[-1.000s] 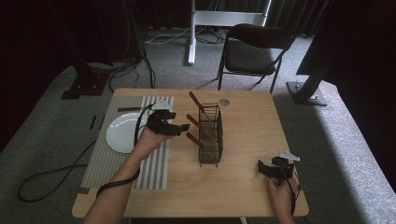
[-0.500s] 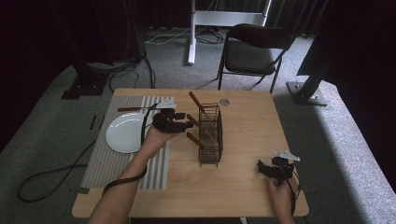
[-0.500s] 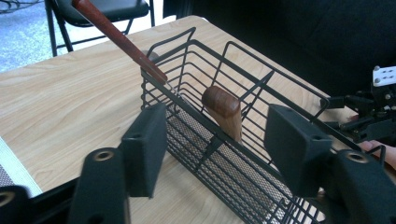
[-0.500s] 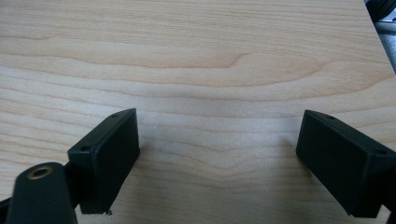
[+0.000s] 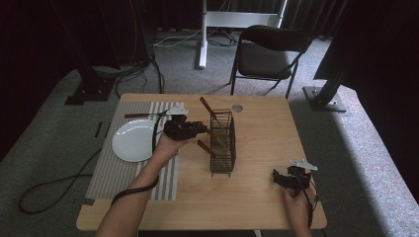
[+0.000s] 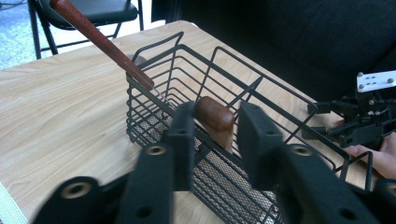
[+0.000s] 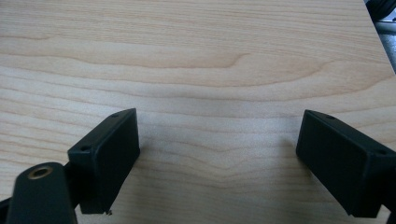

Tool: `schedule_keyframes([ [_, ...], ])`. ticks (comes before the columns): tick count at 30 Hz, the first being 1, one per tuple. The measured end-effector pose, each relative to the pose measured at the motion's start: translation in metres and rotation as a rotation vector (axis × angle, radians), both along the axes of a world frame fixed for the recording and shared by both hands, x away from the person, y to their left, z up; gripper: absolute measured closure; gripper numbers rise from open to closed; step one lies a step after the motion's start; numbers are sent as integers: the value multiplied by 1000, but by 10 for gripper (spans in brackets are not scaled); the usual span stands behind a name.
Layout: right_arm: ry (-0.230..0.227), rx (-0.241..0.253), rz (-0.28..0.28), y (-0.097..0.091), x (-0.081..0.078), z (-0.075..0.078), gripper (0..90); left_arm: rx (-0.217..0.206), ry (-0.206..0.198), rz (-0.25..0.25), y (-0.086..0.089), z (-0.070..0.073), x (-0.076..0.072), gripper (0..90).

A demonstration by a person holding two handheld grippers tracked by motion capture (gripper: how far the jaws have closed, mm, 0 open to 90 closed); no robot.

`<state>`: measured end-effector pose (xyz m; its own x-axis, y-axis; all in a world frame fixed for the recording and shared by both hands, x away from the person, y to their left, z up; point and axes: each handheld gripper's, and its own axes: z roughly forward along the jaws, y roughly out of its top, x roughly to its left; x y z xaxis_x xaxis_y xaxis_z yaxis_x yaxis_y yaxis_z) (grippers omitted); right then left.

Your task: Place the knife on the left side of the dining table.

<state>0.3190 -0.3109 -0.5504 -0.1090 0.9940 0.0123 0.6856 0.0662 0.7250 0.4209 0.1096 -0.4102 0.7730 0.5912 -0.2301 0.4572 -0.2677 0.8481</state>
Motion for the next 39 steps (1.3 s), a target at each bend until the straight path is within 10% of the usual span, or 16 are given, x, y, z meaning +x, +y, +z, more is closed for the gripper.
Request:
schedule_keyframes([
  [39,-1,0,0,0,0,0,126,-55,-53,-94,-6,36,-17,754],
])
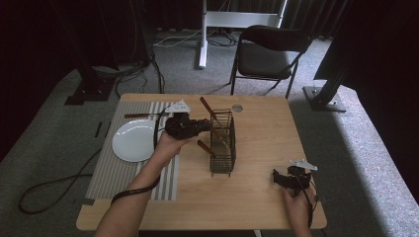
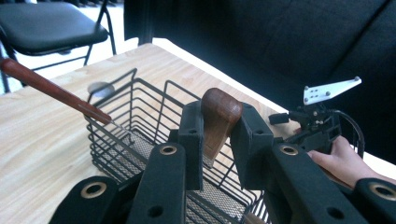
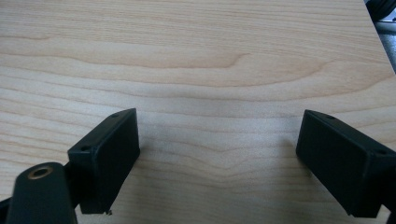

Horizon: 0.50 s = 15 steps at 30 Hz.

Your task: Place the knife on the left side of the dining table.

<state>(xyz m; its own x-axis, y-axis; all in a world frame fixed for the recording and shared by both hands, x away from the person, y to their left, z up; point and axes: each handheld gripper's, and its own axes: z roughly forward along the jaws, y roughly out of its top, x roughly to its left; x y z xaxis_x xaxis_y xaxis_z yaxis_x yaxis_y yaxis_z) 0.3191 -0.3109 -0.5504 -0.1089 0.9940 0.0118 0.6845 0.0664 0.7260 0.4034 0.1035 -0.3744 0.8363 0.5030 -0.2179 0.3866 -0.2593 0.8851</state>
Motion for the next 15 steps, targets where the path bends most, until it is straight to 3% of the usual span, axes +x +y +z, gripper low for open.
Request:
schedule_keyframes([
  [15,0,1,0,0,0,0,126,-25,-42,15,22,35,-15,754],
])
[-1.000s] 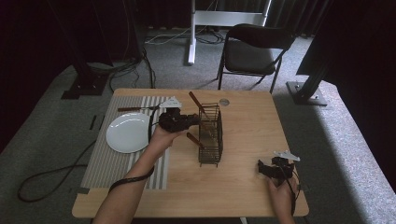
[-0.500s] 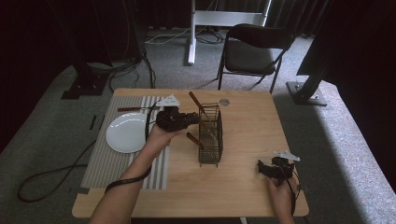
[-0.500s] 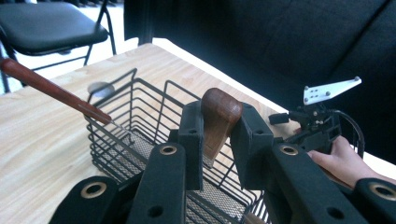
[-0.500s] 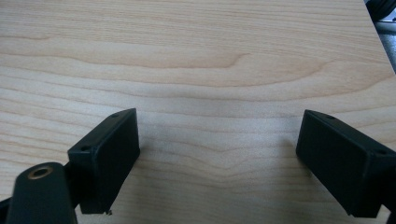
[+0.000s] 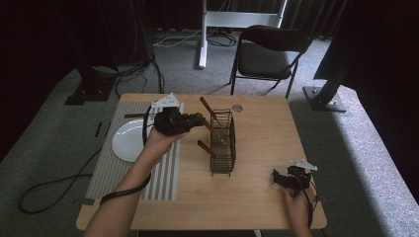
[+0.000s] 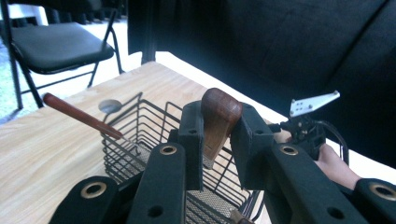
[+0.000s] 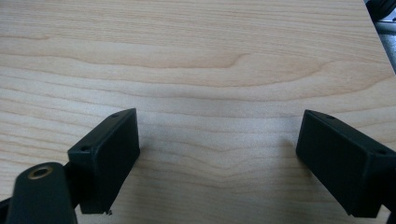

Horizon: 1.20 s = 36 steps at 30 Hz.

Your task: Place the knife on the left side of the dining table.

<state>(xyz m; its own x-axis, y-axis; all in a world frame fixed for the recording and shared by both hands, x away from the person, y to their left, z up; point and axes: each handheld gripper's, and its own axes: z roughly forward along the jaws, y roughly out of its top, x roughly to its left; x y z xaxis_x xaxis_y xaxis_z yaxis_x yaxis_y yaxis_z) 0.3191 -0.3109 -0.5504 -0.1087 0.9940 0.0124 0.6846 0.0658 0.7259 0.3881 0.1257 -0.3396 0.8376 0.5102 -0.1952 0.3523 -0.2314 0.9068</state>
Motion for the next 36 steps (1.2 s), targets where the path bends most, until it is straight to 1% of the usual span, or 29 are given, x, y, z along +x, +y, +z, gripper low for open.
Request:
schedule_keyframes([
  [1,0,0,0,0,0,0,126,-8,-2,4,4,3,-1,753],
  [5,0,0,0,0,0,0,126,-12,-9,13,12,9,-5,753],
  [7,0,0,0,0,0,0,126,-14,-16,26,16,12,-7,754],
  [8,0,0,0,0,0,0,126,-13,-15,24,18,14,-8,753],
  [10,1,0,0,0,0,0,126,-18,-26,40,22,17,-10,753],
  [11,1,0,0,0,0,0,126,-12,-27,40,25,18,-11,753],
  [12,1,0,0,0,0,0,126,-9,-36,56,27,19,-13,753],
  [14,1,0,0,0,0,0,126,-12,-24,56,32,19,-14,753],
  [17,1,0,0,0,0,0,126,-5,-27,73,40,20,-16,753],
  [18,1,0,0,0,0,0,126,-12,-26,81,44,21,-18,753],
  [19,1,0,0,0,0,0,126,-8,-28,83,48,22,-19,753],
  [21,1,0,0,0,0,0,126,-13,-28,95,53,22,-22,753],
  [22,1,0,0,0,0,0,126,-3,-30,99,56,23,-23,753],
  [23,1,0,0,0,0,0,126,-3,-30,99,56,23,-23,753],
  [24,1,0,0,0,0,0,126,-11,-26,109,63,22,-25,753],
  [26,1,0,0,0,0,0,126,-5,-31,131,69,23,-27,753],
  [28,1,0,0,0,0,0,126,-8,-25,137,75,22,-28,753],
  [33,0,0,0,0,0,0,126,3,-8,148,89,11,-33,753],
  [34,0,0,0,0,0,0,126,0,-2,154,91,9,-34,753],
  [36,0,0,0,0,0,0,126,7,4,163,98,4,-36,753],
])
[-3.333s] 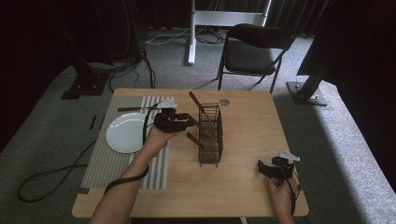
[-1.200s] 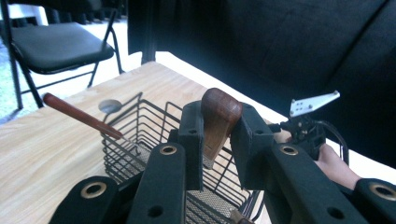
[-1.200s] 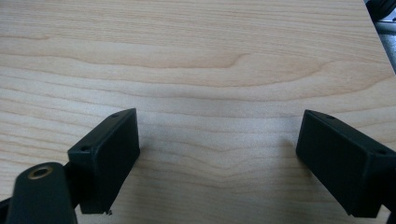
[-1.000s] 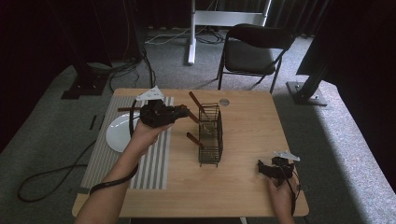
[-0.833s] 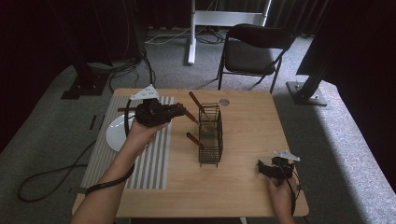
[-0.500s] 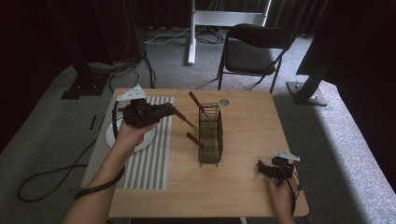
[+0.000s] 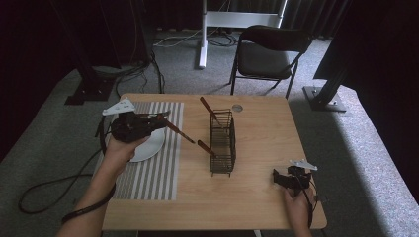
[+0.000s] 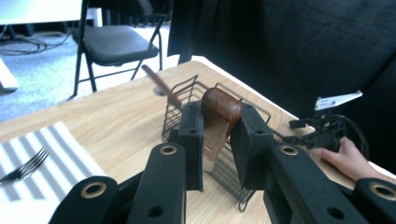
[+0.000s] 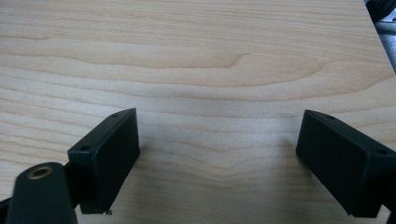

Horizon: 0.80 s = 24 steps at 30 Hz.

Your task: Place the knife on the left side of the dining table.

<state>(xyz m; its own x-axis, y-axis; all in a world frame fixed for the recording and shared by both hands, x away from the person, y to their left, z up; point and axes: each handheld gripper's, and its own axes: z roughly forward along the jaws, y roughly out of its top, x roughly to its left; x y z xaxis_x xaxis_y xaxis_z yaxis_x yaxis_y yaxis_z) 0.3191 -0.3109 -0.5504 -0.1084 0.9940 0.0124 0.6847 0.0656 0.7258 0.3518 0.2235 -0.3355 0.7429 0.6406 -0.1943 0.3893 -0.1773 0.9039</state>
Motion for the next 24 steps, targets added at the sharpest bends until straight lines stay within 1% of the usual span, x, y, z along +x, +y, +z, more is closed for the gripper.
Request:
schedule_keyframes([
  [4,0,0,0,0,0,0,126,8,14,23,14,-9,-6,753],
  [5,0,0,0,0,0,0,126,8,14,23,14,-9,-6,753],
  [6,0,0,0,0,0,0,126,9,20,37,21,-14,-10,753],
  [8,2,1,0,0,0,0,126,16,36,46,28,-21,-15,753],
  [9,2,1,0,0,0,0,126,18,37,54,30,-23,-16,753],
  [11,1,-1,1,0,0,0,126,13,55,49,36,-30,-19,753],
  [12,1,1,-1,0,0,0,126,20,56,58,39,-33,-21,753],
  [14,1,0,0,0,0,0,126,22,74,55,44,-40,-25,753],
  [16,1,-1,1,0,0,0,126,35,83,61,48,-46,-28,753],
  [18,1,0,1,0,0,0,126,42,86,80,54,-50,-31,752],
  [20,1,0,0,0,0,0,126,33,99,85,60,-54,-33,753],
  [22,1,0,0,0,0,0,126,40,106,89,63,-57,-35,752],
  [24,1,0,0,0,0,0,126,38,116,92,65,-60,-37,752],
])
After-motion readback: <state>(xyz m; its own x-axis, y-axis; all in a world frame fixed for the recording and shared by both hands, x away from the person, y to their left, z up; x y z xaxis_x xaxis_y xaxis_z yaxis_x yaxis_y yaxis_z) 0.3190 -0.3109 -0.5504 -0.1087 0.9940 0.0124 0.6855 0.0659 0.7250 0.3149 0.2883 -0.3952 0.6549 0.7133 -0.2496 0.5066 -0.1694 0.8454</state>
